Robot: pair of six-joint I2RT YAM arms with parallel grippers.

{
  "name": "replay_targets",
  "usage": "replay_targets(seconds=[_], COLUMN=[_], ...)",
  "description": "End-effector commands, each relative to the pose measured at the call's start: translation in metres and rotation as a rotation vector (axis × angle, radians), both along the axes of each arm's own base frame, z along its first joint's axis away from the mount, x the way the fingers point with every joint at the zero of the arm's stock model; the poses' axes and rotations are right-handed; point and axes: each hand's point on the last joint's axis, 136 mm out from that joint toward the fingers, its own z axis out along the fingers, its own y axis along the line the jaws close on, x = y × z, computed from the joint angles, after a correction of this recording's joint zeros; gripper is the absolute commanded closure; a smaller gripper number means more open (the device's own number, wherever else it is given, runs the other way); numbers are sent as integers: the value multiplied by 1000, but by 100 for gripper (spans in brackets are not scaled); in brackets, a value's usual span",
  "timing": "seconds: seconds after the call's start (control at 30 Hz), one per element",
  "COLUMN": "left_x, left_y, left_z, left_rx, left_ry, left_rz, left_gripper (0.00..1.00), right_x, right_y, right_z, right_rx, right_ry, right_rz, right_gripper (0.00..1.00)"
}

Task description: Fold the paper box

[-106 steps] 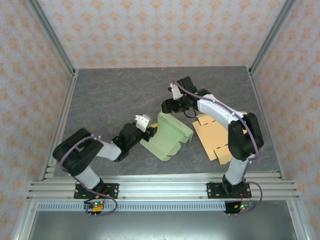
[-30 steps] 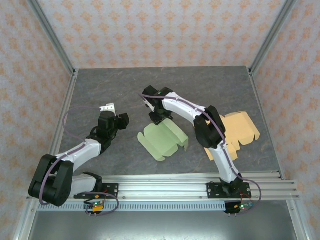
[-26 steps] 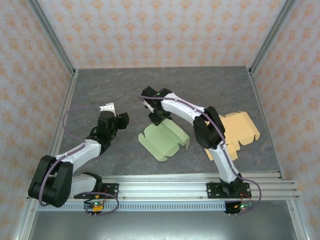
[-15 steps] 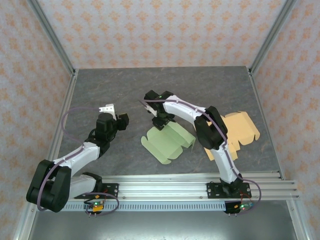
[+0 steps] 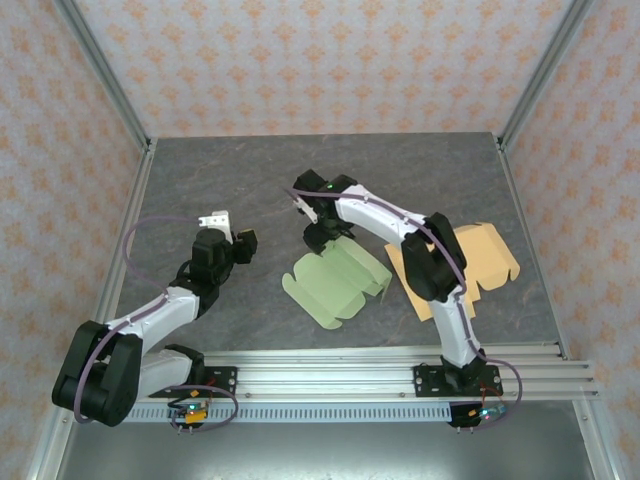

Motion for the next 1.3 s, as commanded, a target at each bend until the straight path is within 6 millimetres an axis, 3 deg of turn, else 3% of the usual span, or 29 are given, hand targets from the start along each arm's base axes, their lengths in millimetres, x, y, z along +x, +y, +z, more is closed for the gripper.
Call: replay_targets(seconds=[0.0, 0.17, 0.5, 0.63, 0.83, 1.13, 1.27], left_x=[0, 0, -2, -3, -2, -4, -5], left_y=[10, 12, 17, 16, 16, 20, 18], left_z=[9, 10, 11, 11, 11, 12, 13], left_rx=[20, 28, 30, 30, 31, 30, 29], left_ry=[-50, -58, -72, -73, -71, -76, -78], left_rz=[35, 41, 67, 61, 63, 83, 73], left_gripper=[46, 46, 47, 47, 47, 47, 46], right_x=[2, 2, -9, -11, -12, -8, -7], right_y=[0, -4, -20, -26, -23, -12, -11], right_z=[38, 33, -44, -61, -49, 7, 16], right_rx=[63, 50, -127, -181, -144, -25, 5], right_ry=[-67, -61, 48, 62, 49, -24, -37], right_rz=[-31, -32, -37, -52, -65, -80, -78], right_gripper=[26, 28, 34, 34, 34, 32, 32])
